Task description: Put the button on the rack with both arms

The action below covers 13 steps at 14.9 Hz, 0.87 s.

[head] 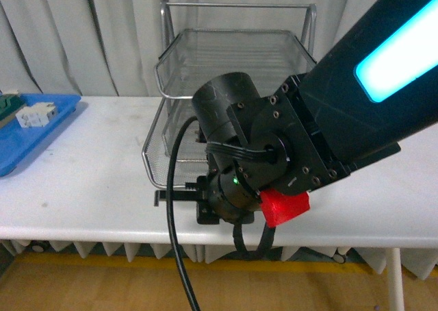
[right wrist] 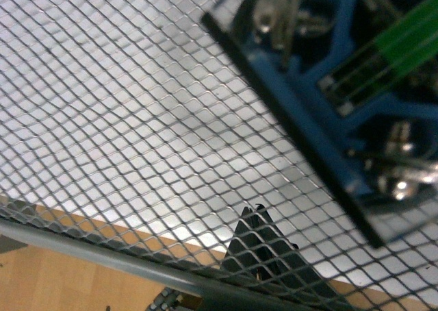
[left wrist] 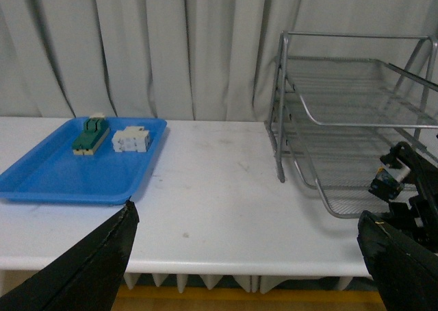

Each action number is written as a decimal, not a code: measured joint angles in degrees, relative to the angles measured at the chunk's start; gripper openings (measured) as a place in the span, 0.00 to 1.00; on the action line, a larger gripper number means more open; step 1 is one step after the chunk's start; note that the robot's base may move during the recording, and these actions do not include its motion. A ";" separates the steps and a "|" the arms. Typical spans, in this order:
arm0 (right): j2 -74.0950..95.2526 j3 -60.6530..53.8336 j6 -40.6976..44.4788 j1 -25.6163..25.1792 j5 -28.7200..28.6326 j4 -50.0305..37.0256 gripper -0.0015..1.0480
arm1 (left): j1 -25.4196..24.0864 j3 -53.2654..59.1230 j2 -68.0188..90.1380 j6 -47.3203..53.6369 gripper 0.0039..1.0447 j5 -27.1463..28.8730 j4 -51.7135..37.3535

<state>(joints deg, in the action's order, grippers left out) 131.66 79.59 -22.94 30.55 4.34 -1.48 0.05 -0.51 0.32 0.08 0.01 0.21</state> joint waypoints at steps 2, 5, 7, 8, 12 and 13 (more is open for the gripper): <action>-0.15 1.18 0.59 0.15 0.04 -1.51 0.02 | 0.00 0.00 0.00 0.00 0.94 0.00 -0.02; -2.51 -2.12 3.82 -1.40 6.51 -8.68 0.02 | 0.00 0.00 0.00 0.00 0.94 -0.02 -0.02; -8.13 -5.31 5.09 -4.92 8.44 -9.90 0.02 | -0.04 0.00 0.00 0.00 0.94 0.04 0.09; -9.11 -5.44 5.09 -5.86 9.11 -10.91 0.02 | -0.04 0.00 0.00 0.00 0.94 -0.02 0.00; -5.27 -1.42 5.42 -6.27 7.80 -10.32 0.02 | -0.04 0.00 0.00 0.00 0.94 0.02 0.00; -4.33 0.22 5.46 -7.15 7.67 -11.45 0.02 | -0.04 0.00 0.00 0.00 0.94 -0.02 0.00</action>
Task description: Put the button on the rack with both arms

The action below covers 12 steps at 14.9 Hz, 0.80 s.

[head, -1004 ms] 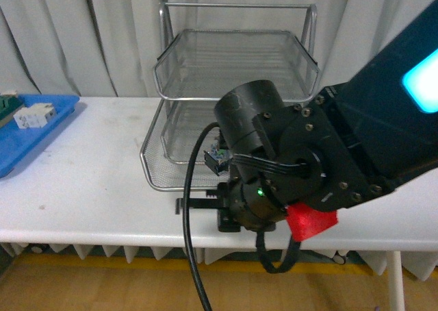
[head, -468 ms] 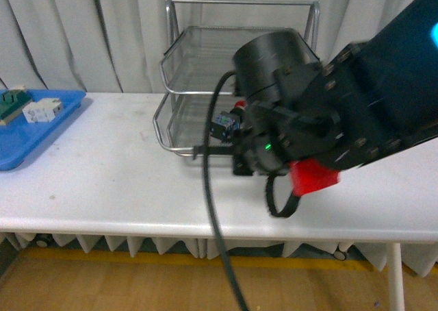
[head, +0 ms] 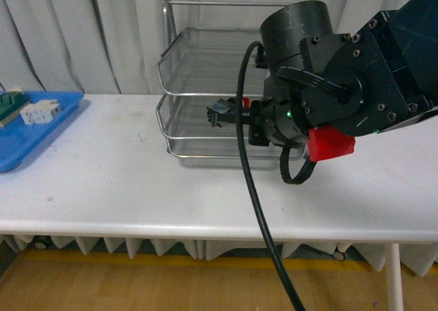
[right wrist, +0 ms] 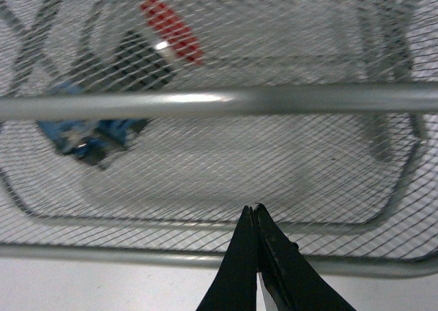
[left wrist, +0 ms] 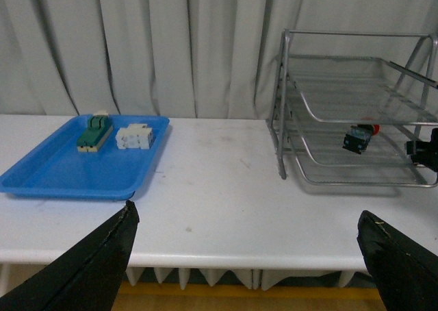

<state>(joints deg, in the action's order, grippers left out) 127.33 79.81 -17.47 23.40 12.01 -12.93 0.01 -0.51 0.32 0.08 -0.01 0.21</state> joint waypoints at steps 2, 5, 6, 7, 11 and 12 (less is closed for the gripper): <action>0.72 -0.57 0.85 -1.88 0.52 -3.28 0.02 | 0.00 0.00 0.00 0.00 0.94 0.02 0.04; -0.07 -5.33 1.97 -2.62 0.33 -10.43 0.02 | 0.00 0.00 0.00 0.00 0.94 0.02 0.00; -1.88 -8.72 2.40 -1.88 -0.31 -12.41 0.02 | 0.00 0.00 0.00 0.00 0.94 0.02 0.02; -4.26 -12.24 3.23 -1.14 -0.44 -15.02 0.02 | 0.00 0.00 0.00 0.00 0.94 0.02 0.00; -16.72 -29.46 11.02 1.38 6.75 -40.72 0.13 | 0.00 0.00 0.00 0.02 0.94 -0.02 -0.02; -18.19 -36.24 14.34 -0.42 8.57 -49.72 0.01 | 0.00 0.00 0.00 0.00 0.94 0.00 -0.04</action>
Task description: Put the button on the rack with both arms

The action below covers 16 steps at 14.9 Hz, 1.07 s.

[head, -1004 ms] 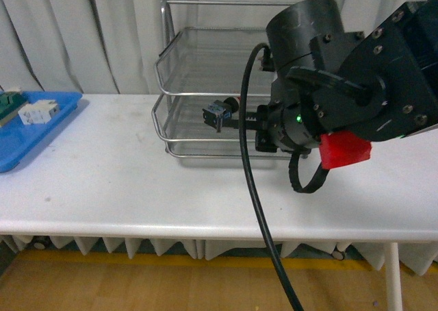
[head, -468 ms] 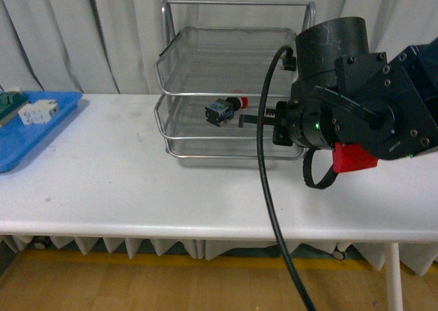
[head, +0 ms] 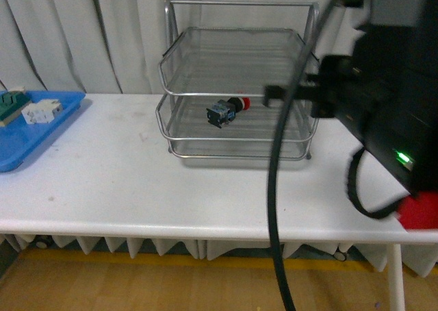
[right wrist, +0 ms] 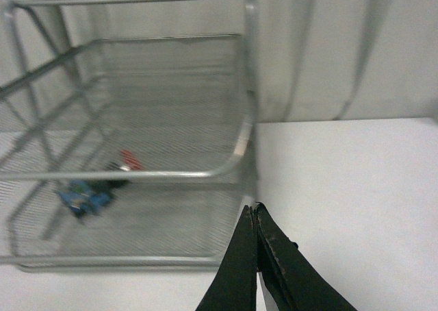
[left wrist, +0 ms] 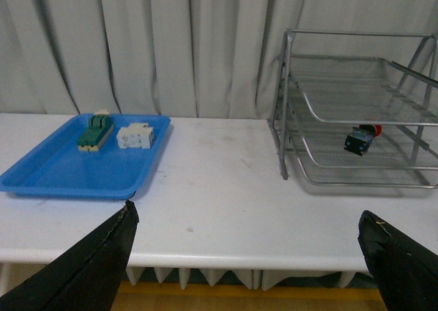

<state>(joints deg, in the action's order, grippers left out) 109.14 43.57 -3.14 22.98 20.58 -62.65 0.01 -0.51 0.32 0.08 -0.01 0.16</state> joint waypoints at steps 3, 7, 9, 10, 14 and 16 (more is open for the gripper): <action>-14.38 -17.03 2.23 -7.37 -3.93 -5.03 0.02 | 0.00 0.00 0.00 0.00 0.94 0.00 0.02; -28.09 -29.57 2.78 -12.59 -9.79 -3.04 0.02 | 0.00 0.00 0.00 0.00 0.94 0.02 0.04; -35.12 -33.40 2.78 -14.51 -12.00 -0.72 0.02 | 0.00 0.00 0.00 0.00 0.94 0.02 0.07; -38.14 -35.01 2.78 -15.32 -13.03 1.01 0.02 | 0.00 0.00 0.00 0.00 0.94 0.02 0.04; -51.52 -39.80 2.75 -18.25 -15.93 9.64 0.02 | 0.00 0.00 0.00 0.00 0.94 0.02 0.04; -58.27 -41.33 2.78 -23.30 -19.91 14.86 0.02 | 0.00 0.00 0.00 0.00 0.94 0.04 0.04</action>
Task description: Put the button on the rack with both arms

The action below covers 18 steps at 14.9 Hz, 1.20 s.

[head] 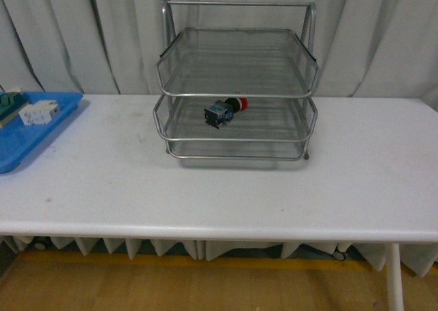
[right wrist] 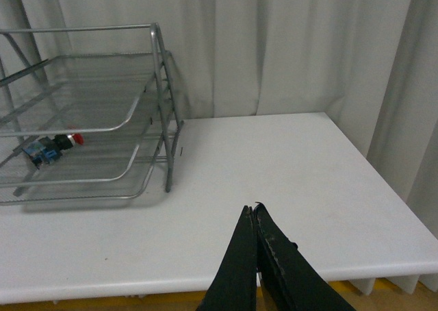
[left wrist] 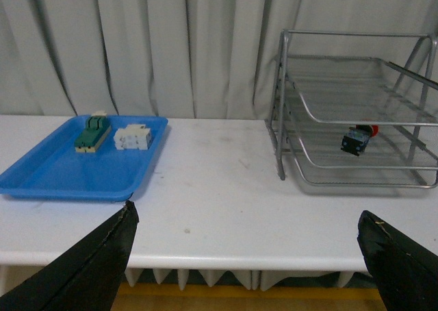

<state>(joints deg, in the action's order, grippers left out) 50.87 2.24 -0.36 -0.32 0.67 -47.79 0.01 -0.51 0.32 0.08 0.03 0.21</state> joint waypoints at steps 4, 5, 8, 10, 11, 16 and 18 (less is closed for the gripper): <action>-12.90 -1.57 0.02 0.04 -0.50 10.97 0.02 | 0.00 0.00 0.00 0.00 0.94 -0.02 0.00; -15.47 -1.57 0.00 0.04 -0.48 13.18 0.02 | 0.00 0.00 0.00 0.00 0.94 -0.02 0.00; -23.06 -1.60 0.00 0.04 -0.50 20.22 0.02 | 0.00 0.00 0.00 0.00 0.94 0.00 0.00; -27.34 -1.62 0.02 0.04 -0.48 24.30 0.02 | 0.00 0.00 0.00 0.00 0.94 -0.02 0.00; -29.55 -1.62 0.02 0.04 -0.50 26.45 0.02 | 0.00 0.00 0.00 0.00 0.94 -0.02 0.00; -37.07 -1.62 0.00 0.04 -0.48 33.83 0.02 | 0.00 0.00 0.00 0.02 0.94 -0.02 0.00; -39.26 -1.62 0.02 0.04 -0.48 36.04 0.02 | 0.00 0.00 0.00 0.00 0.94 -0.02 0.00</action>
<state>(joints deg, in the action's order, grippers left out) 11.62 0.62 -0.34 -0.27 0.19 -11.75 0.01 -0.51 0.32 0.08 0.01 0.21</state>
